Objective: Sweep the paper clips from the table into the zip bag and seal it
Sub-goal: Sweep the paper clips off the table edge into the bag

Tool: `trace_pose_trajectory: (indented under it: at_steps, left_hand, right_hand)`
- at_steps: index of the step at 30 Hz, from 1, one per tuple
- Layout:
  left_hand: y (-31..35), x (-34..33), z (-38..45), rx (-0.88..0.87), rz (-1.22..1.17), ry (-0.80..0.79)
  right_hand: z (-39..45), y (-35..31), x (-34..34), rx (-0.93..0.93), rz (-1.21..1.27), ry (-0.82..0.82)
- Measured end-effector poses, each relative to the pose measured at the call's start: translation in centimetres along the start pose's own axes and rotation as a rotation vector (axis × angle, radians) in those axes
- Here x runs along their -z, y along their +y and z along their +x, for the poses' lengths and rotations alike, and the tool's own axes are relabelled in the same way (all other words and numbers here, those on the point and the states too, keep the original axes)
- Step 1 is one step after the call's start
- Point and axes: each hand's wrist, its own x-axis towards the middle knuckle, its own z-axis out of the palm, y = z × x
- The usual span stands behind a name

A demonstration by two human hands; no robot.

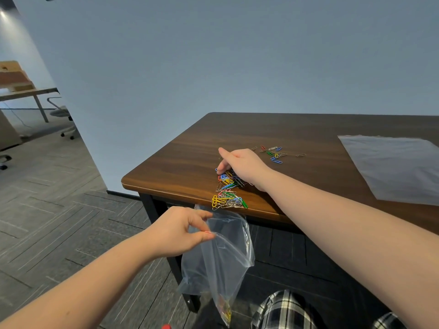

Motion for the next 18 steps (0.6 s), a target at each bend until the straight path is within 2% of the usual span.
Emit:
trace_pose_trajectory:
  at_steps: [18]
  left_hand:
    - [0.3,-0.2,-0.2,-0.006,-0.005,0.028]
  right_hand:
    - [-2.9,-0.7,-1.2,0.001,0.065,0.066]
